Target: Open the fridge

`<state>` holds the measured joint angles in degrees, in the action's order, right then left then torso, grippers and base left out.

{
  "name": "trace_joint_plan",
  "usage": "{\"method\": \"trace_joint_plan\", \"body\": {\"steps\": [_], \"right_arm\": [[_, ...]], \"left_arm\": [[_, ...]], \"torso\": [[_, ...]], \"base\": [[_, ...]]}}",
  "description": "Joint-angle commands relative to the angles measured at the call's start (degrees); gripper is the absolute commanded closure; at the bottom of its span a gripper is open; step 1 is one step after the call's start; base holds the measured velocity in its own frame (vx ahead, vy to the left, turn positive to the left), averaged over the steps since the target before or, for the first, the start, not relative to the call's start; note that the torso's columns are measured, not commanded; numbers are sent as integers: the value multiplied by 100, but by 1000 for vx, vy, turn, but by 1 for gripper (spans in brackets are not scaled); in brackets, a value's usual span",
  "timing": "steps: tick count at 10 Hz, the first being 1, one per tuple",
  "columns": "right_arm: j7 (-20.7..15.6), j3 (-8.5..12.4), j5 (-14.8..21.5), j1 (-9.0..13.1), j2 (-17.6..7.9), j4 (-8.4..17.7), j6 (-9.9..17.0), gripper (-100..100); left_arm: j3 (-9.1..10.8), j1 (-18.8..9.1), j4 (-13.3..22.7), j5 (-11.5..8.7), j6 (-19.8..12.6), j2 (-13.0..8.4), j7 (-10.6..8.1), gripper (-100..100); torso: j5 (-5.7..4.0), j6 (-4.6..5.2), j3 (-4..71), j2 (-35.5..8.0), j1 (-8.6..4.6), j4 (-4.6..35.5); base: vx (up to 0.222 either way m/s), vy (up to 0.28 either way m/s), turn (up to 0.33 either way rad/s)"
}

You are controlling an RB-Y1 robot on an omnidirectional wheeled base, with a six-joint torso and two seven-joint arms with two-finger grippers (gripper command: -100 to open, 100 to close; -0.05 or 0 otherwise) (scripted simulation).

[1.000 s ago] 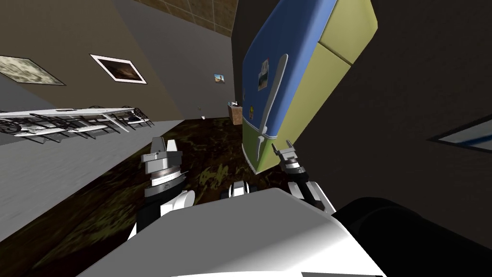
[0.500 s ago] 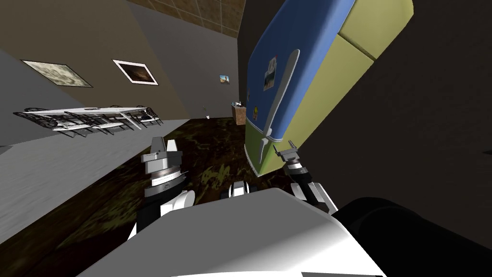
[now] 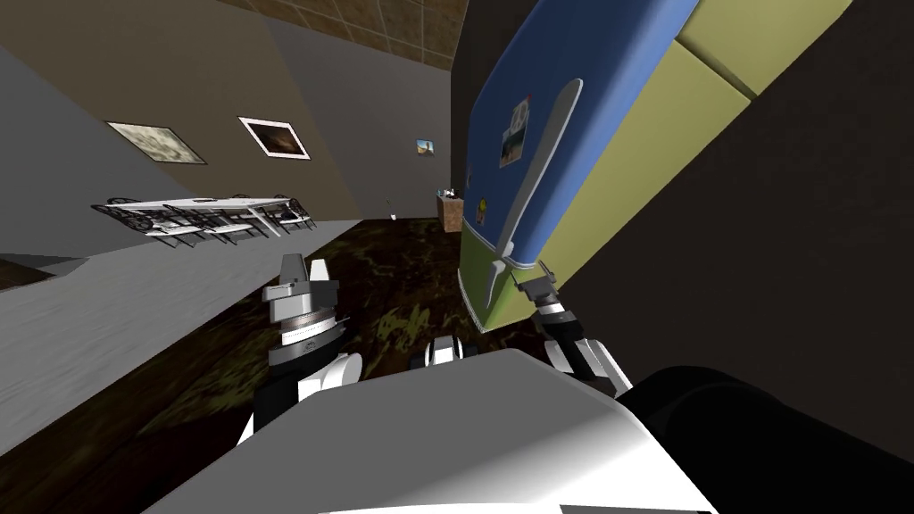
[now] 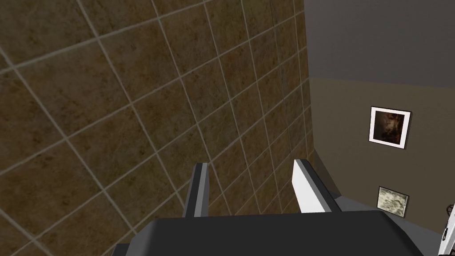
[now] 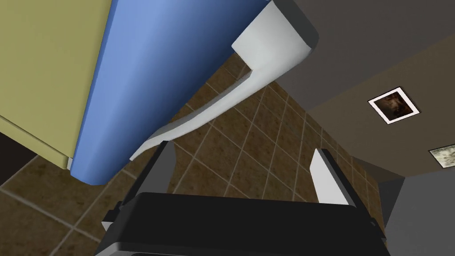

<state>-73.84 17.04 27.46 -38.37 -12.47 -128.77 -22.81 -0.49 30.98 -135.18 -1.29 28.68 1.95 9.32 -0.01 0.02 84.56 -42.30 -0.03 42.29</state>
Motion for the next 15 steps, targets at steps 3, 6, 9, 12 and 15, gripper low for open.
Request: {"method": "trace_joint_plan", "body": {"steps": [3,6,9,12,15], "right_arm": [[-686,177,215,-82,-68,60,49,-100],[-1167,326,402,-135,-144,113,108,-100],[-1602,459,570,-185,-224,153,159,-100],[-2065,571,712,-229,-314,176,200,-100],[-2427,661,825,-267,-406,186,230,-100]], "left_arm": [[0,0,0,0,0,0,0,0],[0,0,0,0,0,0,0,0],[0,0,0,0,0,0,0,0],[0,0,0,0,0,0,0,0],[0,0,0,0,0,0,0,0]], "torso": [[2,-3,2,4,5,-1],[1,-1,0,0,3,0],[1,-2,1,3,3,-1],[2,-2,-2,-3,5,1],[1,-3,6,7,-1,-2]], "base": [[53,-14,92],[49,-15,103],[57,-17,97],[47,-19,119],[46,-18,80]]}}
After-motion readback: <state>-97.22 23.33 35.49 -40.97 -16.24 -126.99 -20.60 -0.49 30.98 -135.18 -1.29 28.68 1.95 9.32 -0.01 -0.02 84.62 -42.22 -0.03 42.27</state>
